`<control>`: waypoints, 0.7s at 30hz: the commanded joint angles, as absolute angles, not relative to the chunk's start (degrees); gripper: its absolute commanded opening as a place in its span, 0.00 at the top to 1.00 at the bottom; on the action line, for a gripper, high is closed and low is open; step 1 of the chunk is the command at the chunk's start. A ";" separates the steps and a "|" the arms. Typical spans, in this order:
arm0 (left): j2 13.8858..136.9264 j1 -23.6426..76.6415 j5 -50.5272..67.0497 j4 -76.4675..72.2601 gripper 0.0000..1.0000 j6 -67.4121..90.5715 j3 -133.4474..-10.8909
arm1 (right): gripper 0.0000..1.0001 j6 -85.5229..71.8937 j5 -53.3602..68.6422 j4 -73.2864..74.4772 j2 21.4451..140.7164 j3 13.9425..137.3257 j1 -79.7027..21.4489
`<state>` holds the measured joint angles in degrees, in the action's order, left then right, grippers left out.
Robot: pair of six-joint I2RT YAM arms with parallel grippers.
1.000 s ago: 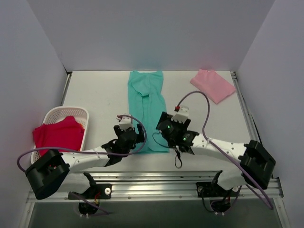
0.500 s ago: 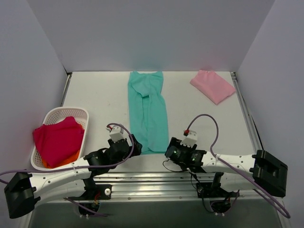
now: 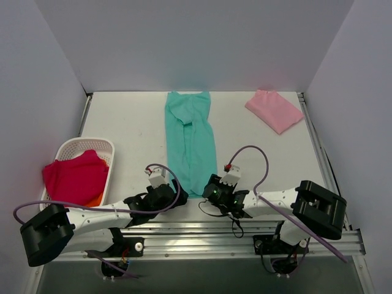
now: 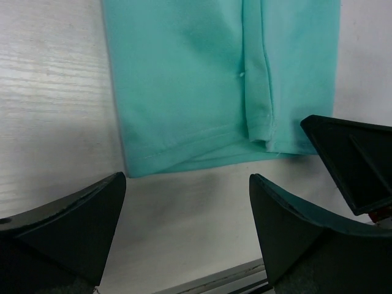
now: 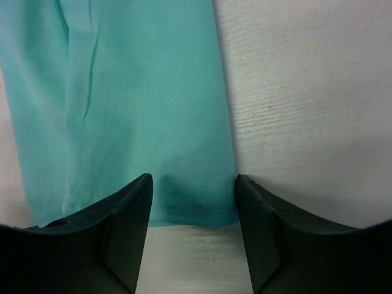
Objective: Fold and stack the t-shirts
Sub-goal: Fold the tshirt
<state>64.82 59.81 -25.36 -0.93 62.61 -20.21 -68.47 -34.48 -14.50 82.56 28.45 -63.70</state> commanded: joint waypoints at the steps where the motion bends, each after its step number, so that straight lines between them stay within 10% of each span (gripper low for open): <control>1: 67.23 59.59 -22.32 -2.90 0.08 63.28 -20.30 | 0.48 -68.73 -32.34 -10.90 82.71 27.51 -62.93; 9: 68.29 59.24 -23.55 -1.67 0.10 63.28 -21.44 | 0.76 -68.82 -32.96 -9.40 80.25 26.10 -61.79; 21: 70.40 57.92 -27.24 3.07 0.32 66.62 -21.53 | 0.92 -68.38 -33.05 -9.67 80.77 25.75 -61.17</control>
